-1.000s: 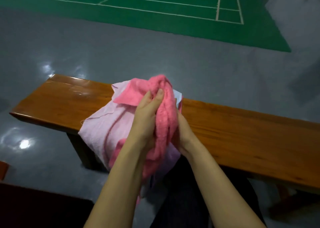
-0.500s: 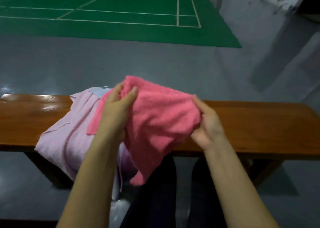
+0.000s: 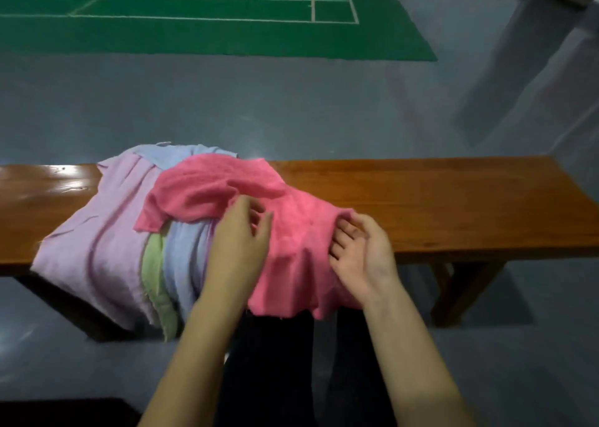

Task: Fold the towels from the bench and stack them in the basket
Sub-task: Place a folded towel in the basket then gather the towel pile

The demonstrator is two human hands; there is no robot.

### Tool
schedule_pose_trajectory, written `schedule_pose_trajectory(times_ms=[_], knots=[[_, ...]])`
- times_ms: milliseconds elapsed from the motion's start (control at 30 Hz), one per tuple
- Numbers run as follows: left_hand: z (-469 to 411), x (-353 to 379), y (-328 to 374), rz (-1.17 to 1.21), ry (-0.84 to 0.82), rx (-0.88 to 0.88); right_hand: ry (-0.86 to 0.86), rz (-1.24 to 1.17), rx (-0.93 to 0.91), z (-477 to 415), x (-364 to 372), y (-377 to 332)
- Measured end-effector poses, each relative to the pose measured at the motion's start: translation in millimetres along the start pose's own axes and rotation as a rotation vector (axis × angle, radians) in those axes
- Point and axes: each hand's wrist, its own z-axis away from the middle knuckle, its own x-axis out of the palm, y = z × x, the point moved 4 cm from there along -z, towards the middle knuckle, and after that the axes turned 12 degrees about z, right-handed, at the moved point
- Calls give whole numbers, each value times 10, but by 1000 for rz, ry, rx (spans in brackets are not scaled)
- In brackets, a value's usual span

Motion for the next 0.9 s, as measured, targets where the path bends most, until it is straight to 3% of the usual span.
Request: schedule_pose_trajectory(times_ms=[67, 267, 333, 433, 533, 600, 700, 900], knots=[[275, 252, 95, 64, -125, -41, -62, 64, -16, 15, 64, 63], [373, 390, -101, 146, -10, -116, -229, 359, -86, 161, 230, 100], [363, 359, -132, 191, -13, -107, -154, 513, -221, 180, 196, 44], [373, 352, -145, 317, -36, -135, -8, 899, -614, 205, 147, -96], [392, 350, -79, 375, -100, -156, -220, 1051, -650, 165, 246, -14], [385, 301, -52, 310, -155, -144, -277, 971, -540, 106, 236, 47], [386, 195, -8, 107, -225, -82, -153, 1043, -487, 58, 111, 53], [300, -15, -149, -254, -122, -33, 88, 1116, -627, 85, -62, -5]])
